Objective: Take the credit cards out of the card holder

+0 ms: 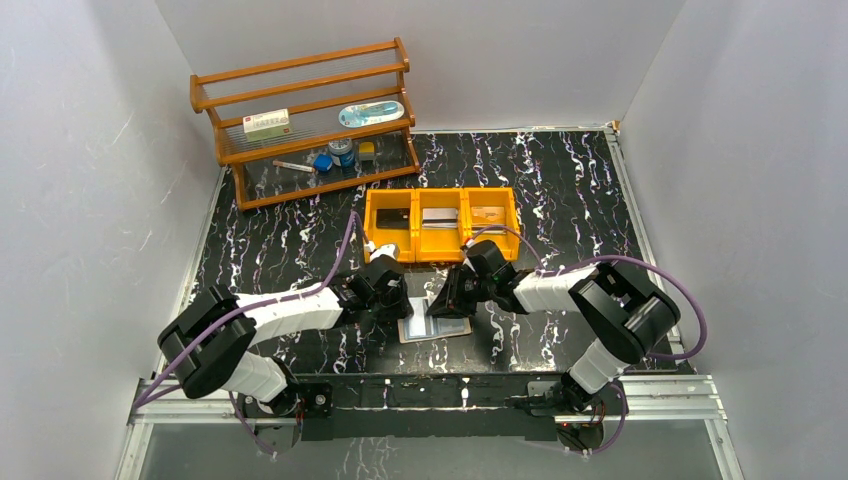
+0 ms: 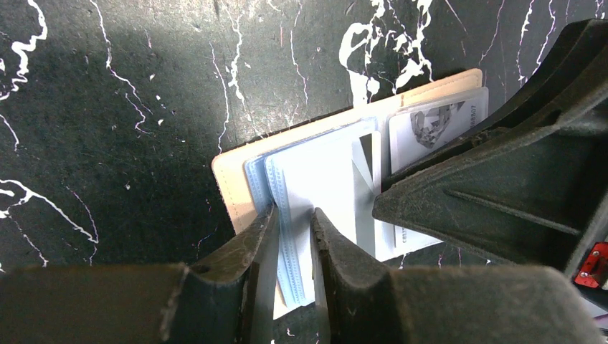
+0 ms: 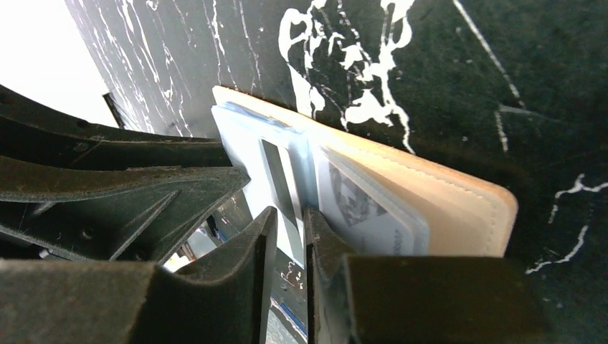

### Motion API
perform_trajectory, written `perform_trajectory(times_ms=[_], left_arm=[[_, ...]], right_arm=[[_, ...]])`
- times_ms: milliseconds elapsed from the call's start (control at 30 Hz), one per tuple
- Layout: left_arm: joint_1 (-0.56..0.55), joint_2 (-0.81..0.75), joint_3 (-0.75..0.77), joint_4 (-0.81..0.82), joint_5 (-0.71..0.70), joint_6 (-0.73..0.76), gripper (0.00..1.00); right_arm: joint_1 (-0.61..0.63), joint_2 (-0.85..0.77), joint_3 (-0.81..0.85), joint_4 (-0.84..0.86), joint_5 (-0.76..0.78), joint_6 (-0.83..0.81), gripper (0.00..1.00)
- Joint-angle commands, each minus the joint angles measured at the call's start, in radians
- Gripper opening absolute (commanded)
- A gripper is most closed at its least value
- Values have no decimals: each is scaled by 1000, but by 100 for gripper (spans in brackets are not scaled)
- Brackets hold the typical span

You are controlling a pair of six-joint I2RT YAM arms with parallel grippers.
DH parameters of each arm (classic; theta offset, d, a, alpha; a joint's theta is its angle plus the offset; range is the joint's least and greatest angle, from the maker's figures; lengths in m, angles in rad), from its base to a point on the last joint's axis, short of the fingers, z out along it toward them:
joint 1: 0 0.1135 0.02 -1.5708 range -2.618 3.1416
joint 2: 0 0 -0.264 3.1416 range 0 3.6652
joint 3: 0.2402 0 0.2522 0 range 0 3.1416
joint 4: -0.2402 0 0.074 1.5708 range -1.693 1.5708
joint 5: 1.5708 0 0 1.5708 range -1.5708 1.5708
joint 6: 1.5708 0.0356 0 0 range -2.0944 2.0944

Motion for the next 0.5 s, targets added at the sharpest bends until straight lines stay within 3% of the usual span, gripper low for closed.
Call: perform_trajectory(times_ms=[0,233,467], left_arm=[[-8,23,-10,-27,41,32,16],[-9,-6,-29,-30,20,12,14],[-8,-38,-41,-80,-39,-8,14]], right_arm=[[6,8,9,159,-47,72,23],[6,1,13,190,-70,72,0],[-15,-70,-21,64,-23,2,0]])
